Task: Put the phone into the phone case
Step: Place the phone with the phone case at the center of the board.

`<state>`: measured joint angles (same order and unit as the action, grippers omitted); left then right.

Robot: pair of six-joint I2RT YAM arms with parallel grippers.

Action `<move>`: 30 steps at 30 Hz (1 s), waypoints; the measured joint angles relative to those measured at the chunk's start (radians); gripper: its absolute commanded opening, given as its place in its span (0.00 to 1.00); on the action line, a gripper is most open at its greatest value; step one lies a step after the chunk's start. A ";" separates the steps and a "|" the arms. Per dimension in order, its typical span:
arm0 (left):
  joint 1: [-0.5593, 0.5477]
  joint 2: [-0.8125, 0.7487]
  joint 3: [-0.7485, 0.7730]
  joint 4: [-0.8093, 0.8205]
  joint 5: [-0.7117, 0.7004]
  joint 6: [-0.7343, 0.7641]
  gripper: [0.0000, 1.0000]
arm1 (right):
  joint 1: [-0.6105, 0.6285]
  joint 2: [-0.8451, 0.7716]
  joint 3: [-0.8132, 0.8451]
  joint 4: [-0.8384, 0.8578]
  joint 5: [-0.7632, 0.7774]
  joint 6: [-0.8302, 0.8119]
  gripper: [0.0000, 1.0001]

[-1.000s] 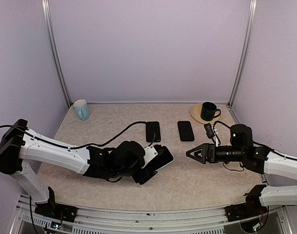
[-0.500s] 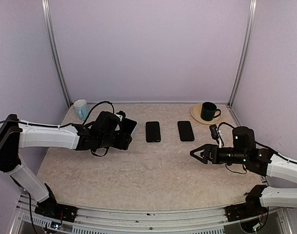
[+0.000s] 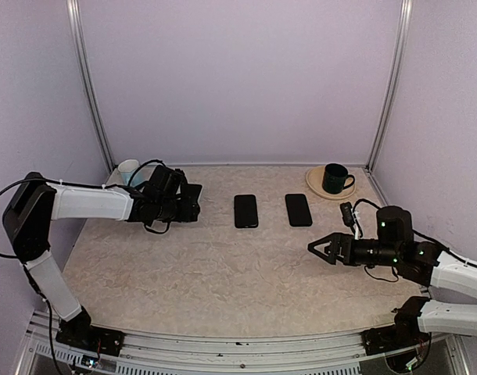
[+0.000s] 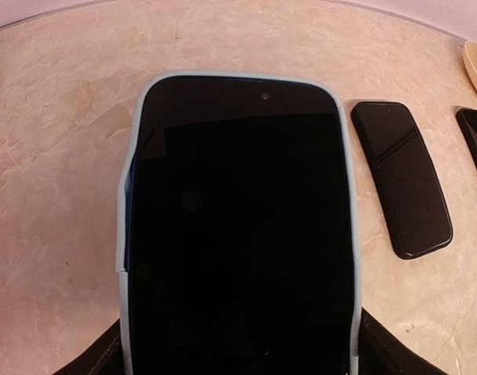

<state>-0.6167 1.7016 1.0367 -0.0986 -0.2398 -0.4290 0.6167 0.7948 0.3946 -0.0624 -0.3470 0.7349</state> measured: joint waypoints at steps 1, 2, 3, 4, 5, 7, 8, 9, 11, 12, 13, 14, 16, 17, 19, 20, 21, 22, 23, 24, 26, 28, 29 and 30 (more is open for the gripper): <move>0.005 0.010 0.006 0.001 0.003 -0.003 0.23 | 0.000 -0.003 0.000 0.000 0.000 0.001 1.00; 0.011 0.020 0.014 -0.002 0.008 -0.010 0.23 | 0.000 -0.005 0.000 0.000 0.000 0.002 1.00; 0.018 0.032 0.022 -0.002 0.011 -0.013 0.23 | 0.000 -0.006 0.000 0.000 0.000 0.003 1.00; 0.023 0.042 0.030 -0.002 0.014 -0.016 0.23 | 0.000 -0.008 0.000 0.000 0.000 0.004 1.00; 0.030 0.055 0.038 -0.002 0.017 -0.019 0.23 | 0.000 -0.009 0.000 0.000 0.000 0.006 1.00; 0.044 0.080 0.051 -0.003 0.020 -0.024 0.25 | 0.000 -0.009 0.000 0.000 0.000 0.008 1.00; 0.051 0.090 0.053 -0.003 0.023 -0.027 0.26 | 0.000 -0.009 0.000 0.000 -0.001 0.009 1.00; 0.057 0.100 0.053 -0.003 0.023 -0.031 0.26 | 0.000 -0.009 0.000 0.000 -0.001 0.010 1.00; 0.067 0.118 0.053 -0.006 0.024 -0.036 0.26 | 0.000 -0.009 0.000 0.000 -0.003 0.011 1.00; 0.070 0.131 0.053 -0.007 0.023 -0.038 0.27 | 0.000 -0.009 0.000 0.000 -0.004 0.012 1.00; 0.073 0.140 0.054 -0.009 0.023 -0.039 0.27 | 0.000 -0.009 0.000 -0.001 -0.004 0.012 1.00; 0.076 0.152 0.058 -0.015 0.023 -0.039 0.26 | 0.000 -0.009 0.000 -0.001 -0.005 0.013 1.00; 0.082 0.171 0.066 -0.024 0.023 -0.039 0.26 | 0.000 -0.008 0.000 -0.001 -0.005 0.013 1.00; 0.084 0.179 0.069 -0.026 0.024 -0.039 0.27 | 0.000 -0.008 0.000 -0.001 -0.006 0.014 1.00; 0.089 0.190 0.075 -0.031 0.024 -0.039 0.27 | 0.000 -0.006 0.000 -0.001 -0.008 0.014 1.00; 0.091 0.195 0.079 -0.033 0.024 -0.039 0.27 | 0.000 -0.005 0.000 -0.001 -0.008 0.014 1.00; 0.093 0.200 0.084 -0.034 0.023 -0.040 0.28 | 0.000 -0.003 0.000 -0.001 -0.008 0.014 1.00; 0.095 0.203 0.087 -0.036 0.023 -0.041 0.28 | 0.000 -0.001 0.000 -0.001 -0.009 0.014 1.00; 0.098 0.208 0.093 -0.041 0.023 -0.042 0.28 | 0.000 0.001 0.000 -0.001 -0.009 0.014 1.00; 0.099 0.212 0.098 -0.044 0.023 -0.043 0.29 | 0.000 0.003 0.000 -0.001 -0.010 0.014 1.00; 0.101 0.222 0.109 -0.048 0.022 -0.045 0.30 | 0.000 0.007 0.001 -0.001 -0.011 0.014 1.00; 0.104 0.231 0.116 -0.051 0.022 -0.047 0.31 | 0.000 0.008 0.001 -0.001 -0.011 0.014 1.00; 0.105 0.234 0.117 -0.052 0.022 -0.047 0.32 | 0.000 0.008 0.001 -0.001 -0.011 0.014 1.00; 0.105 0.238 0.117 -0.053 0.022 -0.048 0.33 | 0.000 0.008 0.001 -0.001 -0.011 0.014 1.00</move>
<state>-0.5117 1.9396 1.1542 -0.1513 -0.2176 -0.4767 0.6167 0.8032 0.3954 -0.0631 -0.3580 0.7490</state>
